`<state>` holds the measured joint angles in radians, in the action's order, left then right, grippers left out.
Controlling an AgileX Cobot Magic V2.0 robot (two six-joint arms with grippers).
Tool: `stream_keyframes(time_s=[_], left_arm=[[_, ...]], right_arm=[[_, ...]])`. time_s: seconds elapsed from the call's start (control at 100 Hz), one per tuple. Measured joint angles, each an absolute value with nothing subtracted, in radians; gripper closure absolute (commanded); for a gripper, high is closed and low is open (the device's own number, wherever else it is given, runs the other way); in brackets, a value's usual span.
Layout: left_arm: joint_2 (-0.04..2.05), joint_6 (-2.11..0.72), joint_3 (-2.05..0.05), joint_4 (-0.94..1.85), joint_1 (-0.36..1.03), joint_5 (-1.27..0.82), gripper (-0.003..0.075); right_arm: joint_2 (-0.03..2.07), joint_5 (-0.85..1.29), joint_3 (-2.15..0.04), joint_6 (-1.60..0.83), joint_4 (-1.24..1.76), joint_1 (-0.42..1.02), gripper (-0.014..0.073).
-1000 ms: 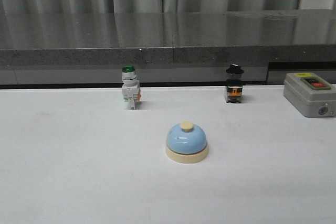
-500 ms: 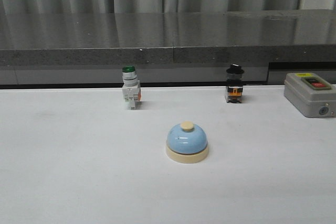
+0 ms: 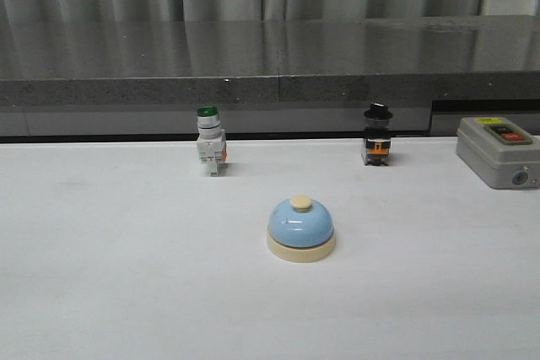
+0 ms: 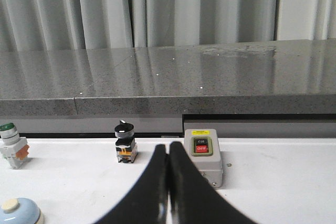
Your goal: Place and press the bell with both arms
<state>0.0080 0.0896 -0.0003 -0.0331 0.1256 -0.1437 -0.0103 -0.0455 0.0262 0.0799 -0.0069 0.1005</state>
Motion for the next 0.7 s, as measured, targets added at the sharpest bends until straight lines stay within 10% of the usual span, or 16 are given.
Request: stream_keyframes(time_s=[0.7], left_arm=[[-0.006,0.09,0.0,0.0,0.126,-0.094,0.0741]], right_arm=[[-0.01,-0.045,0.026,0.08,-0.007,0.101,0.0654]])
